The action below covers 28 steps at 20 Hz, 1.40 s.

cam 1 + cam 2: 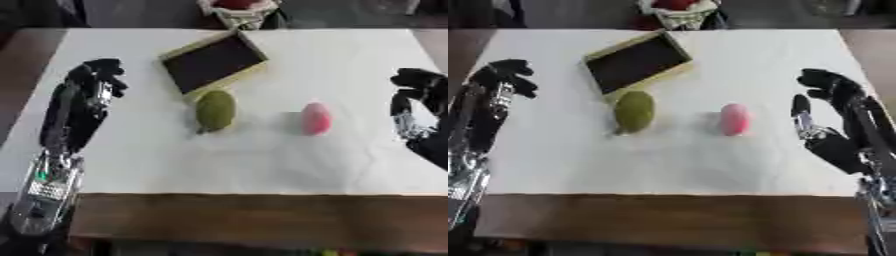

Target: Pick up objects on the table and place them in the box.

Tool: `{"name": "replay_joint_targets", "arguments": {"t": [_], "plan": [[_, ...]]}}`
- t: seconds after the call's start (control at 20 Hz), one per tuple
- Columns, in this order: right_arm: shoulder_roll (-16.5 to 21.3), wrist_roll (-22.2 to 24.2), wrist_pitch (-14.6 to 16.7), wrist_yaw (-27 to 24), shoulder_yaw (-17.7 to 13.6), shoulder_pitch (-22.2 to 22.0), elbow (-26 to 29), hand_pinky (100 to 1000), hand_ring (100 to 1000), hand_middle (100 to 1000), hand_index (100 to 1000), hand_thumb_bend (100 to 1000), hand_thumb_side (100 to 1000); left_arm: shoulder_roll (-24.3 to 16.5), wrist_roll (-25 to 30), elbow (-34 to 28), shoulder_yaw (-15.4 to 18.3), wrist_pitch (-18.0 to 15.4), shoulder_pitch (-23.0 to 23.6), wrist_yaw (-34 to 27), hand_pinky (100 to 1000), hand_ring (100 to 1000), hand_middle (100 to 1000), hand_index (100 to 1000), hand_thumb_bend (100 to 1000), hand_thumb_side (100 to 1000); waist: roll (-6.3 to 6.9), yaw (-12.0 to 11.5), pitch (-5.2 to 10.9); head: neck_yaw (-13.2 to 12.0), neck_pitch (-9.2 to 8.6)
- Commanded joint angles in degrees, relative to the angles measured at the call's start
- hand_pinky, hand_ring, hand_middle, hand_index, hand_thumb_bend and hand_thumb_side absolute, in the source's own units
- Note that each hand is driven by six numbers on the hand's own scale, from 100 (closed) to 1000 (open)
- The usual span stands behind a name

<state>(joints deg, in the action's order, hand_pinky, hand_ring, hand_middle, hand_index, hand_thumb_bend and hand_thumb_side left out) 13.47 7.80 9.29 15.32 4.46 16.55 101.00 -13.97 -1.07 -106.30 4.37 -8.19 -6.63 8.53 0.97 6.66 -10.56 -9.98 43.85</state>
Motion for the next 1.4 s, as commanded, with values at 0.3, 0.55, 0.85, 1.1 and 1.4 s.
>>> {"name": "replay_joint_targets", "arguments": {"t": [0.3,0.55,0.85,1.1,1.4], "plan": [[4.3,2.8,0.3,1.7,1.1,4.1,0.3,852,847,759,851,100,405,-0.6,0.3,-0.5,0.3,0.0,-0.2,-0.2,549,565,610,745,100,719,-0.08,-0.1,0.78,-0.1,0.26],[9.1,6.0,1.0,2.8,3.2,8.9,-1.9,858,853,765,861,100,265,-0.7,0.5,-0.4,0.2,-0.1,-0.1,-0.2,549,566,610,744,100,720,-0.33,-0.3,0.93,0.1,0.26],[14.8,10.0,2.2,2.3,8.2,16.0,-7.1,864,854,781,870,100,253,-0.9,0.8,-0.3,-0.1,-0.1,0.0,-0.2,549,566,610,744,100,720,-0.61,-0.7,1.08,0.7,0.26],[16.7,12.5,3.3,2.1,11.7,21.0,-12.4,867,855,792,874,100,304,-1.0,1.0,-0.3,-0.2,-0.2,0.1,-0.2,549,566,611,744,100,720,-0.65,-1.0,1.16,1.0,0.26],[16.2,16.4,4.9,2.8,15.2,25.1,-18.4,875,865,810,878,100,412,-0.9,1.2,-0.2,-0.4,-0.2,0.1,-0.3,550,566,611,744,100,721,-0.77,-1.4,1.18,1.3,0.26]]}}
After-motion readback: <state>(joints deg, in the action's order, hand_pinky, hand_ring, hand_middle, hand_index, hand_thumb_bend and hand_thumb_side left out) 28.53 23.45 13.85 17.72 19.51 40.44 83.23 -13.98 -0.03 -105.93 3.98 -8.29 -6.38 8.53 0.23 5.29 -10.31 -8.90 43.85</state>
